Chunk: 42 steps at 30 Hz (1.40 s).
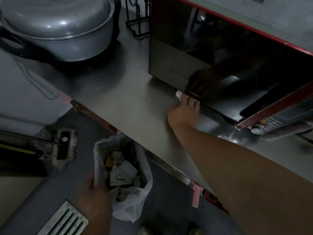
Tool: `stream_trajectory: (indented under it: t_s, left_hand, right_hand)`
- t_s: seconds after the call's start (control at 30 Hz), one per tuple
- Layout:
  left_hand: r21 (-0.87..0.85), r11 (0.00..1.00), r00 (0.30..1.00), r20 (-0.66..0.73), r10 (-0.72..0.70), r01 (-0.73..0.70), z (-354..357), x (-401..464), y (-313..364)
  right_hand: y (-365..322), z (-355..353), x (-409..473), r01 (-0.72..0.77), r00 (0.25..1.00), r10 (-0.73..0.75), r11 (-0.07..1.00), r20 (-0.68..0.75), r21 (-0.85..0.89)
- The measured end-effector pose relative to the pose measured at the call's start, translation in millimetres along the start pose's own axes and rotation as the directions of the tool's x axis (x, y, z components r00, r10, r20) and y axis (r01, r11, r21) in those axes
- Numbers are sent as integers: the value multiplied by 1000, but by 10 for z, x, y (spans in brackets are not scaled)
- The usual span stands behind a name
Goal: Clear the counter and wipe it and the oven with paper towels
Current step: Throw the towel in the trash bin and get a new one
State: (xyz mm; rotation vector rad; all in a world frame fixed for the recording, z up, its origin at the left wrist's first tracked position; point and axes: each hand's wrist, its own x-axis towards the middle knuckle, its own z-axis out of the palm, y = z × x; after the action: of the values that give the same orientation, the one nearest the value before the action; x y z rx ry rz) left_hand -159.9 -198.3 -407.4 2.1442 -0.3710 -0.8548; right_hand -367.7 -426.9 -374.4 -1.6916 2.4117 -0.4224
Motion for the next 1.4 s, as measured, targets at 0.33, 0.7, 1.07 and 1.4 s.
stream_trajectory:
  t_s: [0.33, 0.7, 1.07, 1.4]
  left_hand:
    - [-23, 999, 998, -49, -44, 43, 0, 67, -96]
    - [-35, 998, 998, -47, -53, 51, 37, 120, -88]
    - [-90, 993, 997, -8, -79, 78, 184, 119, -46]
    - [-142, 987, 997, 35, -65, 69, 292, -34, 78]
  right_hand:
    - [-117, 56, -6, 67, 998, -67, 993, 6, -101]
    - [-632, 181, 179, 458, 881, -448, 888, 154, -37]
    - [-445, 12, -747, 646, 732, -665, 746, 146, 160]
    - [-315, -171, -206, 528, 846, -530, 815, -59, 239]
